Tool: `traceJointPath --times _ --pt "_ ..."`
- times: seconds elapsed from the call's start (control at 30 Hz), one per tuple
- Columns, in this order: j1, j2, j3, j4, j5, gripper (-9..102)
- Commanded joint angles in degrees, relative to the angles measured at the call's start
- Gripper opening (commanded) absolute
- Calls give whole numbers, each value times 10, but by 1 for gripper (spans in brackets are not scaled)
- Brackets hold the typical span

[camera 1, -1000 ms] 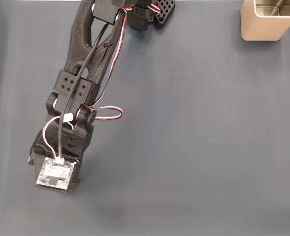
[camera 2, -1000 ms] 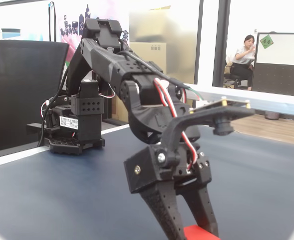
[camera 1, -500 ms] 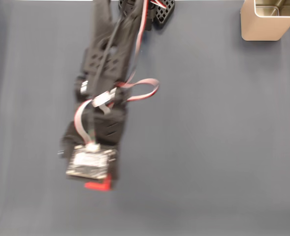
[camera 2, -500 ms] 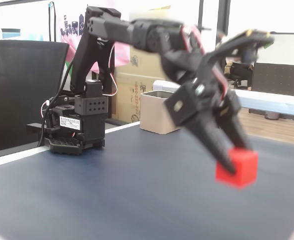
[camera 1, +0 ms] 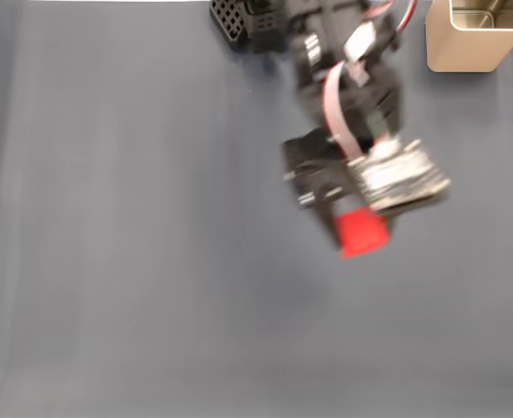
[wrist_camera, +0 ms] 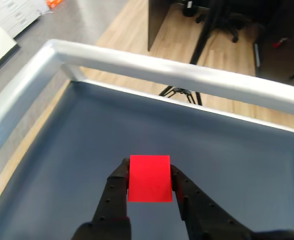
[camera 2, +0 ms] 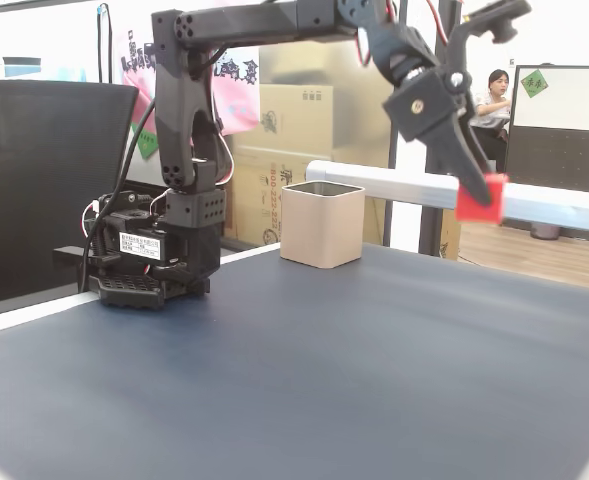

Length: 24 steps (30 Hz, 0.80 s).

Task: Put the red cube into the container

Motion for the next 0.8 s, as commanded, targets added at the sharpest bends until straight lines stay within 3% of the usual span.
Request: traceJointPath --times 0.0,0.77 --pt "-50 53 -11 38 -12 1" --pt "-470 159 12 311 57 0"
